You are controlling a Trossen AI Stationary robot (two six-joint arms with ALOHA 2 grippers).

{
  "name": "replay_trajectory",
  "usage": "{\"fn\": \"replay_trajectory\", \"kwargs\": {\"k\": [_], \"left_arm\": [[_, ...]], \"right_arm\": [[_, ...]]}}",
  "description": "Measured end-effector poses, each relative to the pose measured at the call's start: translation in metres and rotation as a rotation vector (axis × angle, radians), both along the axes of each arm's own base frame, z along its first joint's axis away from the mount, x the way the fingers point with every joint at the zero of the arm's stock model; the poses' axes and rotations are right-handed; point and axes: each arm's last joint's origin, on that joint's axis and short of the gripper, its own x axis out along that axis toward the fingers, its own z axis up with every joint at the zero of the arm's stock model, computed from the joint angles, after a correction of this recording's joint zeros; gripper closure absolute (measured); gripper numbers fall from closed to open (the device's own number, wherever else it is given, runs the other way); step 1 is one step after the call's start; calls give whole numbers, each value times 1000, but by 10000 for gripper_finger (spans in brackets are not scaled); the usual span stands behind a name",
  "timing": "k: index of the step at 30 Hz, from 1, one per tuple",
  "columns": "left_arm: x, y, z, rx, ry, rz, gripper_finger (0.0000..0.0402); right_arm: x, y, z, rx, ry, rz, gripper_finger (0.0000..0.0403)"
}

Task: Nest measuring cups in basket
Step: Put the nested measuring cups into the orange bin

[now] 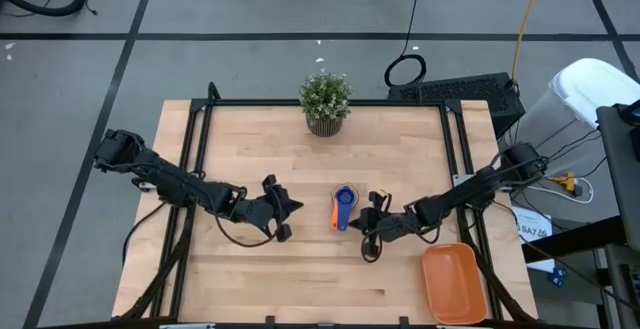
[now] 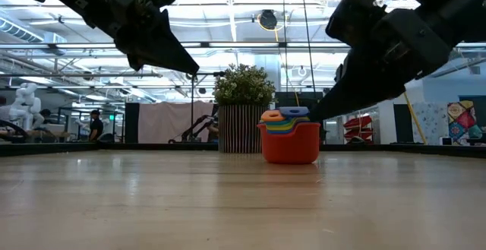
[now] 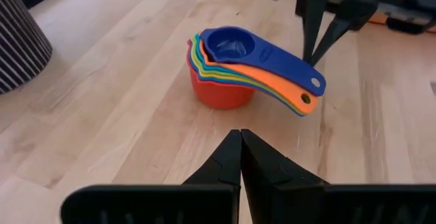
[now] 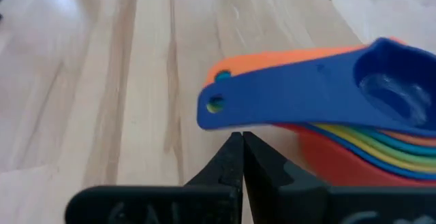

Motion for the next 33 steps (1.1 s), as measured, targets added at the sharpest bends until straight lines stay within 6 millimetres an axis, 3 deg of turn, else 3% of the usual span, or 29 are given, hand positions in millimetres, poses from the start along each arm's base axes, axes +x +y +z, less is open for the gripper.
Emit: {"fn": "replay_trajectory", "kwargs": {"k": [8,16,28,33], "left_arm": [[0,0,1,6,-6,-6,394],[0,0,1,5,-6,-5,394],[0,0,0,1,0,-7,394],[1,0,1,13,1,-38,361]], "right_arm": [[5,2,-12,-8,-6,9,403],[9,4,1,-11,-96,36,403],[5,5,3,-32,-77,52,403],[-3,4,14,-68,-67,21,403]]}}
